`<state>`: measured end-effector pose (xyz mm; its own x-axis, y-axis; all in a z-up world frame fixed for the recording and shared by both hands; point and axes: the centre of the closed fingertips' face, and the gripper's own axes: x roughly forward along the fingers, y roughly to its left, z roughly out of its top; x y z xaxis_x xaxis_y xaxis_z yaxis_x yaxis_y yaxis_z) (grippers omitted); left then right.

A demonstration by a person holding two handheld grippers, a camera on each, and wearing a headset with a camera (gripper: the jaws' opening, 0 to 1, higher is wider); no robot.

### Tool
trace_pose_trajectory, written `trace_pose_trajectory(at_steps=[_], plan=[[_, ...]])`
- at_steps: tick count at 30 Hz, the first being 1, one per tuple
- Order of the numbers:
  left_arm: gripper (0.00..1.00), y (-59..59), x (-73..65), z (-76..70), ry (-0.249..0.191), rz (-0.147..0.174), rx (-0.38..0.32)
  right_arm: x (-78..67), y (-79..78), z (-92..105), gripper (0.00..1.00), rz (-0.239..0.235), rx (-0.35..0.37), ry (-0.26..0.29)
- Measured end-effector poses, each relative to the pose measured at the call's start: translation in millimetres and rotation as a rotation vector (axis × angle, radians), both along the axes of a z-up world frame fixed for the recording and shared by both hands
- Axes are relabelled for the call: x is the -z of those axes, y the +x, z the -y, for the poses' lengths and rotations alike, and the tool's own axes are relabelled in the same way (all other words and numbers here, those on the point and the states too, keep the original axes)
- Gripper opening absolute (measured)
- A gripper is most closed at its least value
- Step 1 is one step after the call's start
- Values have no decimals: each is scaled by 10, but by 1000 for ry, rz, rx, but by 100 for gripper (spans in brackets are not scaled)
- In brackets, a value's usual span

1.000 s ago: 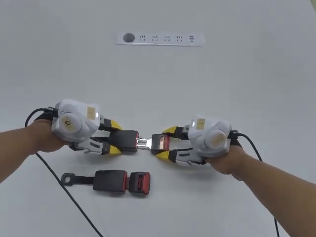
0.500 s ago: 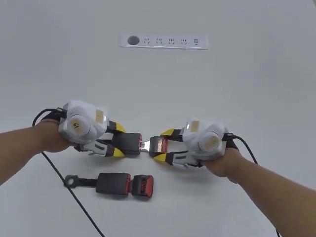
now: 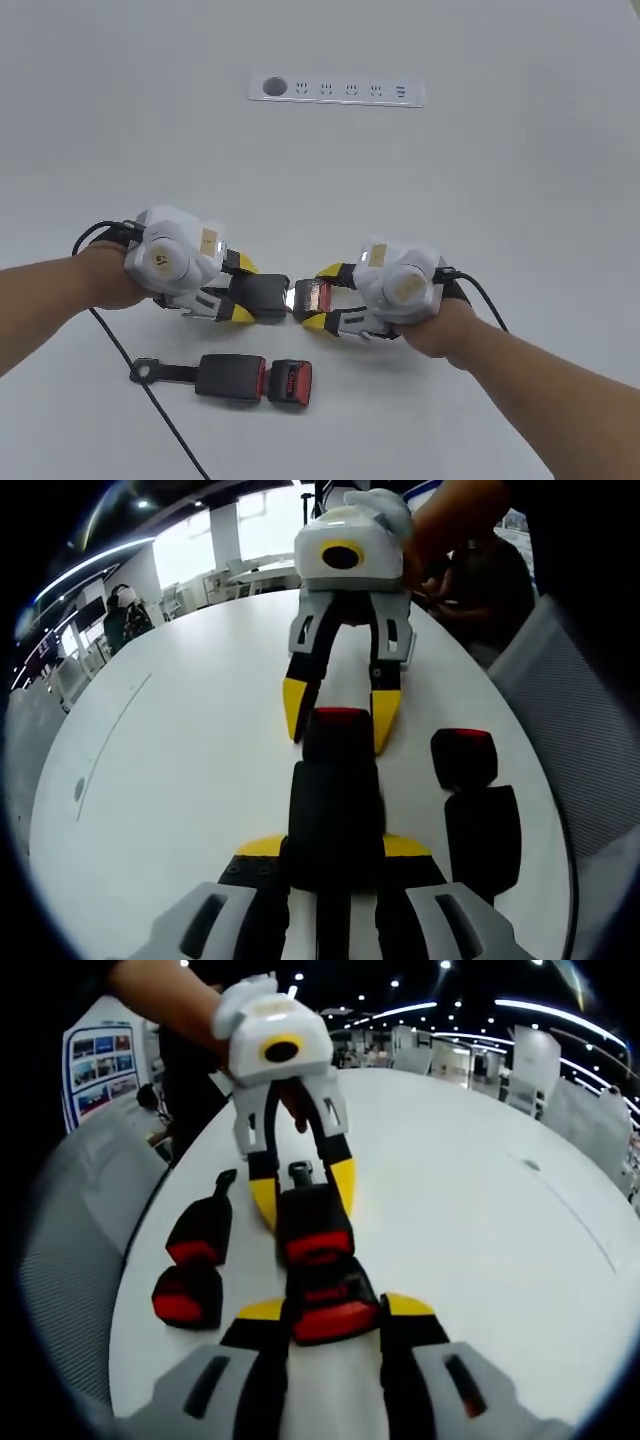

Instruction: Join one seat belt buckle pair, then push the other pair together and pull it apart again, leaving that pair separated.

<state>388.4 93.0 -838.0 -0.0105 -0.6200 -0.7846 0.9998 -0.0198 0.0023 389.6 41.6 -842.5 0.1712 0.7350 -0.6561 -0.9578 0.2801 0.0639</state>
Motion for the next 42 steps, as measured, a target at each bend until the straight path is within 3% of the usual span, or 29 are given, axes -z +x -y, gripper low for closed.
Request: trace_pose_trajectory(at_steps=[11, 42], plan=[[33, 7, 11, -17, 5, 1, 2, 8, 1, -12, 35, 14, 4, -56], [34, 35, 40, -35, 10, -4, -6, 15, 9, -3, 36, 21, 12, -77]])
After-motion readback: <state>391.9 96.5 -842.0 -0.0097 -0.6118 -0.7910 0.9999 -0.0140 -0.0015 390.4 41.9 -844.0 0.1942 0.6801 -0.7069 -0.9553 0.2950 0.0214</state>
